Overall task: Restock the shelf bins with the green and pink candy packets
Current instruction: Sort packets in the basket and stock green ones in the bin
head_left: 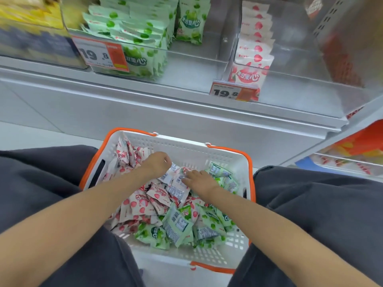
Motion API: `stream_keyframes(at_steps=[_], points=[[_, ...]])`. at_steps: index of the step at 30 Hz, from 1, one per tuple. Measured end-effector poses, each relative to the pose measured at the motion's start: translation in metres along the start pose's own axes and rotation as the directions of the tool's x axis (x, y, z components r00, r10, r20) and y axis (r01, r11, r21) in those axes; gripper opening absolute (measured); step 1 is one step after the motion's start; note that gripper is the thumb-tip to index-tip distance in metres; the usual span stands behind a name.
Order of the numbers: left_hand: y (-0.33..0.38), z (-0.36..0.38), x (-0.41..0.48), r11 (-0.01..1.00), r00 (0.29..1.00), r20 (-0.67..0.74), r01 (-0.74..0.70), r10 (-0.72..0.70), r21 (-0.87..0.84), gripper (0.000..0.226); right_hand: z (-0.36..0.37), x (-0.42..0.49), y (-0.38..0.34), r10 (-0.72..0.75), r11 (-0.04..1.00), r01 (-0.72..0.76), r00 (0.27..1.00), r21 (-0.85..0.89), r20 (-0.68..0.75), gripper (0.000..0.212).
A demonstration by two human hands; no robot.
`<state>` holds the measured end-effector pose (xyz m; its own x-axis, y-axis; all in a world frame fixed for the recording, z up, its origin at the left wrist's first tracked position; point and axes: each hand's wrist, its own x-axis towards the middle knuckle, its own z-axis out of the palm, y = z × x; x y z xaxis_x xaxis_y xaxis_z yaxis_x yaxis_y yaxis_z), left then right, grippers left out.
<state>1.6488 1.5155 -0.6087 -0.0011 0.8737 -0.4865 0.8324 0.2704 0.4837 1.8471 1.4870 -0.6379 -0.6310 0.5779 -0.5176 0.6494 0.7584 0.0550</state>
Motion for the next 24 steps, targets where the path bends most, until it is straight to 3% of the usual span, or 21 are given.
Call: stream_keyframes(at_steps=[3,5,7,8,10,13,15,17,24], points=[[-0.002,0.005,-0.001,1.0,1.0,0.008,0.019,-0.019,0.002,0.026,0.014,0.022,-0.013,-0.024,0.993,0.024,1.0,-0.112,0.002,0.069],[0.0,0.003,-0.005,0.997,0.998,0.021,0.054,-0.052,-0.06,0.012,0.017,0.028,-0.021,-0.019,0.992,0.016,1.0,-0.127,-0.016,0.052],[0.0,-0.003,-0.004,0.981,0.993,0.036,0.116,-0.112,-0.155,0.019,0.014,0.033,-0.024,-0.054,0.992,0.045,0.996,-0.114,-0.074,0.033],[0.0,-0.007,-0.002,0.972,0.99,0.036,0.143,-0.139,-0.185,0.028,0.009,0.034,-0.023,-0.063,0.996,0.056,0.992,-0.068,-0.11,0.025],[0.0,-0.016,0.003,0.951,0.984,0.046,0.177,-0.171,-0.253,0.043,-0.011,0.031,-0.017,-0.007,0.983,0.035,0.988,0.182,-0.156,0.016],[0.011,-0.031,-0.005,0.936,0.978,0.18,0.156,-0.102,-0.314,0.057,-0.057,0.015,0.006,0.094,0.798,-0.063,0.995,0.6,-0.021,0.029],[0.023,-0.037,-0.018,0.95,0.952,0.305,0.096,-0.002,-0.296,0.057,-0.092,-0.006,0.024,0.15,0.701,-0.074,0.988,0.709,-0.045,0.035],[0.037,-0.041,-0.029,0.931,0.935,0.34,0.031,0.102,-0.363,0.046,-0.119,-0.03,0.042,0.215,0.645,-0.068,0.972,0.761,-0.095,0.035],[0.101,-0.072,-0.047,0.827,0.941,-0.022,-0.307,0.337,-0.471,0.029,-0.178,-0.113,0.1,0.409,0.489,0.004,0.882,0.872,-0.233,0.037]])
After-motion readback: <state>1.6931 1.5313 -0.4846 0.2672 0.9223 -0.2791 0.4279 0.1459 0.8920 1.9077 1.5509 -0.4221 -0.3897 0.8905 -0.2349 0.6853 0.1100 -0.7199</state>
